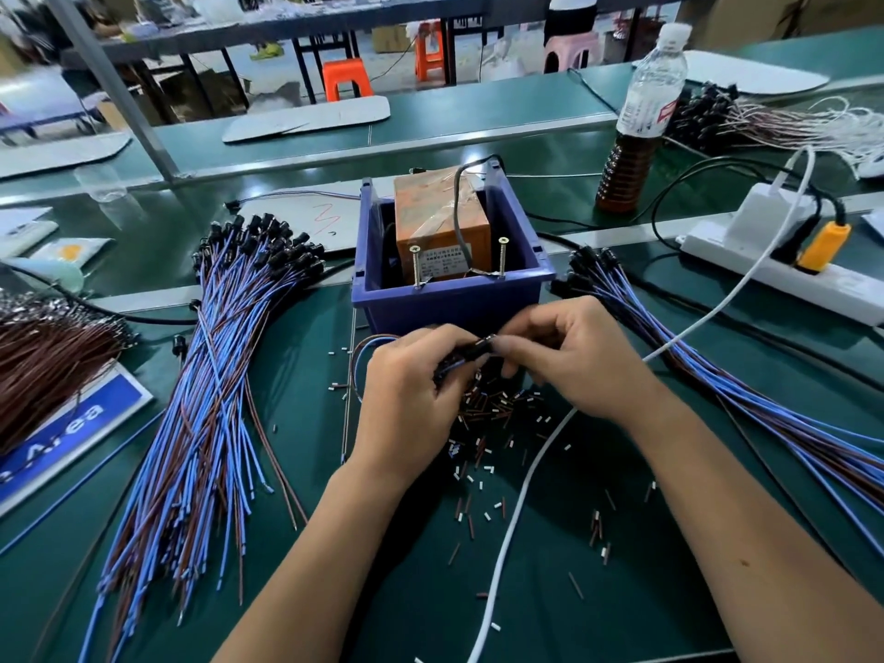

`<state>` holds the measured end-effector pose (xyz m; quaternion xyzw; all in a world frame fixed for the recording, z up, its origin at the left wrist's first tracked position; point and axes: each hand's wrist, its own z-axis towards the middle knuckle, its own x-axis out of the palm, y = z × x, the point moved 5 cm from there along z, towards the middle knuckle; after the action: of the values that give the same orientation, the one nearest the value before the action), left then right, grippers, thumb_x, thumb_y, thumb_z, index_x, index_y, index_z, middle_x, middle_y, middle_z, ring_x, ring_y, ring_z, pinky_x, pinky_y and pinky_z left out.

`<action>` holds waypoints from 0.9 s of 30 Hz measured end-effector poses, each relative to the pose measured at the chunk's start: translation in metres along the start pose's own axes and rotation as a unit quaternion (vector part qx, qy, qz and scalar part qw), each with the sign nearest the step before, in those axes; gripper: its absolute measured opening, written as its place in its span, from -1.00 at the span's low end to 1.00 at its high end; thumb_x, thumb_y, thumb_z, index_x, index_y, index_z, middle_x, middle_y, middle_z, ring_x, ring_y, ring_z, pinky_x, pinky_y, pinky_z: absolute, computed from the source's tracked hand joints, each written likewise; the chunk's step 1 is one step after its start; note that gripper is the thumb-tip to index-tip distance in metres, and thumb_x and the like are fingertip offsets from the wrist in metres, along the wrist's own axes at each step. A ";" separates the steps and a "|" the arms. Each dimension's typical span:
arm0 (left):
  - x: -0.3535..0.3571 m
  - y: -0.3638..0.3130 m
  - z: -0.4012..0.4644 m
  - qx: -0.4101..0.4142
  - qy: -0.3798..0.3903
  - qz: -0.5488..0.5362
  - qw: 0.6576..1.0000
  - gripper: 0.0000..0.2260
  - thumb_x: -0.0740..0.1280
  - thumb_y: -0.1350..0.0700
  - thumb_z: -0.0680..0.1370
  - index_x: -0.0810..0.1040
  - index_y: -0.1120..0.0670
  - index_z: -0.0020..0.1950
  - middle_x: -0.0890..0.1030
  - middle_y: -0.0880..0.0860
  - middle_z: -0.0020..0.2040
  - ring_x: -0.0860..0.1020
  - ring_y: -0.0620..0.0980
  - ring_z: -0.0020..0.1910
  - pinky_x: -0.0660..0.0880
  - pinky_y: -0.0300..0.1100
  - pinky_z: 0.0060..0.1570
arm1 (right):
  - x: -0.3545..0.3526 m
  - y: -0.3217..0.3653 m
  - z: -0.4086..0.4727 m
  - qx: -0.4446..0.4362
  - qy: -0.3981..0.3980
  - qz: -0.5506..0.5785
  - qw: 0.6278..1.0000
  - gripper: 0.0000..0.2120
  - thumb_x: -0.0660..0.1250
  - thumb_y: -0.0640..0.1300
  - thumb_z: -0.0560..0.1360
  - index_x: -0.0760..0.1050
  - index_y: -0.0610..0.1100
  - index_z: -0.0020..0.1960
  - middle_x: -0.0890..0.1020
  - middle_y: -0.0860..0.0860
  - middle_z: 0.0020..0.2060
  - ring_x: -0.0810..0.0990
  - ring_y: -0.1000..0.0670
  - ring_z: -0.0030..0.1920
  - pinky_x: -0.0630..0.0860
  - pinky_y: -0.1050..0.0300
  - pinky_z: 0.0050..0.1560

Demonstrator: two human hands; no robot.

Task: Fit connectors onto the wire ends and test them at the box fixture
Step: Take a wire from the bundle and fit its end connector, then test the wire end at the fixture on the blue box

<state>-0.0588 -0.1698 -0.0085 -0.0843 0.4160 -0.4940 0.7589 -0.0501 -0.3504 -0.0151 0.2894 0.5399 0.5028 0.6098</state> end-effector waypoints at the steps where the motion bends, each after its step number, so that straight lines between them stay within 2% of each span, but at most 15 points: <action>1: -0.001 0.002 0.000 -0.013 -0.011 0.005 1.000 -0.96 0.49 0.18 0.56 0.66 0.07 -0.04 0.63 -0.13 -0.18 0.58 -0.13 -0.19 0.47 -0.21 -0.16 | -0.003 -0.002 0.000 0.013 -0.006 0.018 1.000 -0.86 0.42 -0.17 0.62 0.70 -0.14 -0.10 0.72 -0.06 -0.33 0.55 0.09 -0.45 0.46 0.29 -0.38; 4: -0.005 0.007 0.000 -0.045 -0.039 0.018 0.998 -0.94 0.48 0.18 0.56 0.63 0.07 -0.07 0.57 -0.17 -0.22 0.52 -0.14 -0.25 0.38 -0.26 -0.21 | -0.009 -0.007 0.002 0.052 -0.011 0.043 0.998 -0.73 0.28 -0.13 0.70 0.68 -0.20 -0.06 0.73 -0.11 -0.28 0.54 -0.02 -0.44 0.47 0.24 -0.36; 7: -0.005 0.009 0.000 -0.055 -0.050 0.019 0.997 -0.92 0.46 0.16 0.58 0.59 0.07 -0.09 0.52 -0.18 -0.25 0.48 -0.12 -0.27 0.37 -0.22 -0.24 | -0.005 -0.009 0.002 0.075 -0.001 0.041 0.996 -0.69 0.22 -0.11 0.73 0.66 -0.19 -0.05 0.74 -0.11 -0.26 0.55 -0.03 -0.44 0.47 0.20 -0.38; 12: -0.004 0.008 -0.001 -0.054 -0.055 0.013 0.997 -0.93 0.45 0.17 0.58 0.60 0.08 -0.08 0.57 -0.14 -0.24 0.52 -0.09 -0.26 0.44 -0.14 -0.24 | 0.000 -0.004 0.001 0.049 0.014 0.017 0.999 -0.78 0.31 -0.12 0.69 0.67 -0.14 -0.05 0.74 -0.07 -0.26 0.56 0.03 -0.43 0.47 0.26 -0.37; 15: -0.003 0.008 -0.001 -0.054 -0.049 0.008 0.997 -0.95 0.46 0.18 0.57 0.61 0.07 -0.06 0.60 -0.13 -0.22 0.55 -0.09 -0.24 0.45 -0.18 -0.22 | 0.002 -0.001 0.001 0.035 0.016 -0.005 0.999 -0.85 0.38 -0.18 0.65 0.67 -0.10 -0.08 0.73 -0.02 -0.29 0.56 0.05 -0.44 0.47 0.29 -0.37; 20: 0.001 0.005 -0.002 -0.051 -0.013 -0.006 0.999 -0.96 0.46 0.18 0.57 0.64 0.06 -0.03 0.63 -0.15 -0.18 0.58 -0.12 -0.18 0.48 -0.19 -0.15 | 0.006 0.002 -0.001 0.023 0.033 -0.014 0.999 -0.84 0.38 -0.23 0.63 0.66 -0.09 -0.11 0.71 -0.04 -0.31 0.55 0.09 -0.44 0.46 0.29 -0.38; 27: 0.000 0.002 -0.001 -0.061 -0.009 0.003 0.998 -0.89 0.45 0.23 0.56 0.60 0.03 -0.09 0.53 -0.17 -0.27 0.50 -0.14 -0.25 0.36 -0.26 -0.21 | 0.006 0.008 -0.004 -0.009 0.032 -0.027 0.999 -0.86 0.40 -0.20 0.63 0.66 -0.10 -0.10 0.69 -0.02 -0.33 0.59 0.05 -0.41 0.53 0.18 -0.35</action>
<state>-0.0580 -0.1685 -0.0108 -0.1334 0.4387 -0.4652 0.7572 -0.0568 -0.3431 -0.0107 0.2531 0.5620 0.4999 0.6085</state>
